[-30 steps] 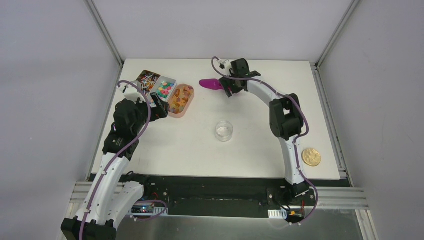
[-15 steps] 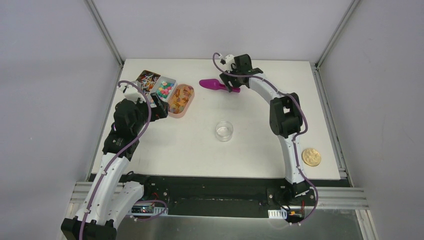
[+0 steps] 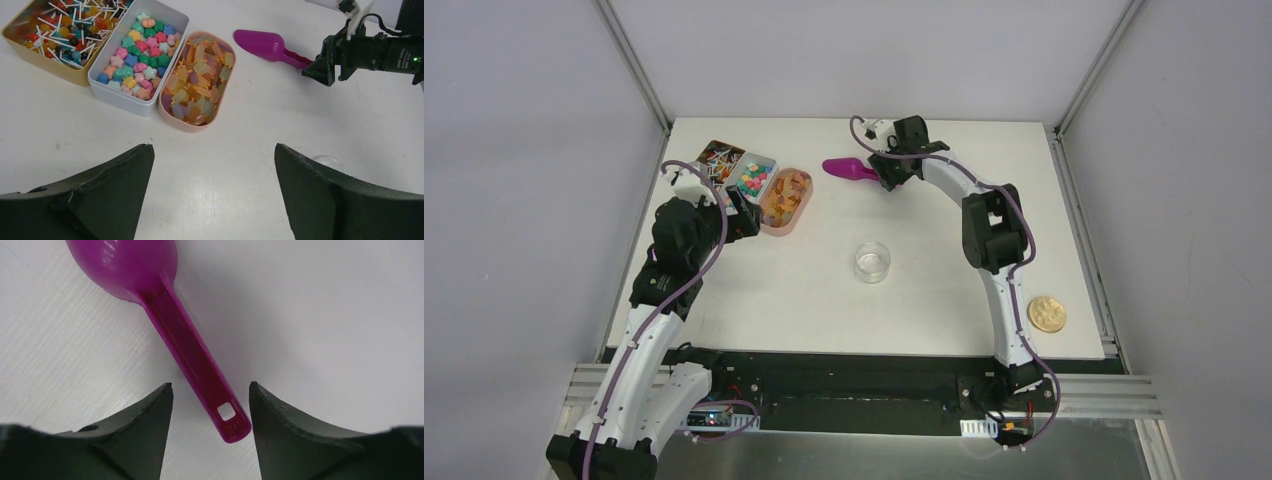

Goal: Pack the candies
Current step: Pick up the spatula from the center of the board.

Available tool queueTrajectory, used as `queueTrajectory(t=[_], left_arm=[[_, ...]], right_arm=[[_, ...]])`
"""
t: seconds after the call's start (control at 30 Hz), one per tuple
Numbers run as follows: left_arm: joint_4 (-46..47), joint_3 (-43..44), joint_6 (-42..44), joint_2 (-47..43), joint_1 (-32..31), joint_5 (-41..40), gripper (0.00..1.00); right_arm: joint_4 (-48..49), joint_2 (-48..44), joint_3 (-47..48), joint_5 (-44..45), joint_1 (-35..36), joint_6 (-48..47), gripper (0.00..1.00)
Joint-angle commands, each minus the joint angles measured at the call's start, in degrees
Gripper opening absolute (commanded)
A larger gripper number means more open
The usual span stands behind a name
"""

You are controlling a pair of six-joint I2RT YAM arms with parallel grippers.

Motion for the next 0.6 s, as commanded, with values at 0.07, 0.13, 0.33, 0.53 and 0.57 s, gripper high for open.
queueTrajectory(t=[0.07, 0.13, 0.33, 0.53, 0.57], left_arm=[[1.1, 2.4, 0.9, 0.0, -0.5, -1.1, 0.94], [1.1, 2.4, 0.9, 0.1, -0.5, -1.0, 0.94], [1.1, 2.3, 0.9, 0.1, -0.6, -0.9, 0.93], [1.1, 2.2, 0.8, -0.1, -0.6, -0.8, 0.93], [1.1, 2.2, 0.7, -0.1, -0.5, -0.8, 0.93]], right_arm=[[2.9, -2.0, -4.4, -1.9, 0.1, -1.5, 0.58], [2.9, -2.1, -4.9, -1.6, 0.1, -1.7, 0.56], [5.0, -4.8, -8.4, -2.0, 0.2, -0.6, 0.29], [7.9, -9.2, -12.4, -1.2, 0.2, 3.9, 0.04], [8.3, -10.0, -13.1, -1.3, 0.2, 5.2, 0.01]])
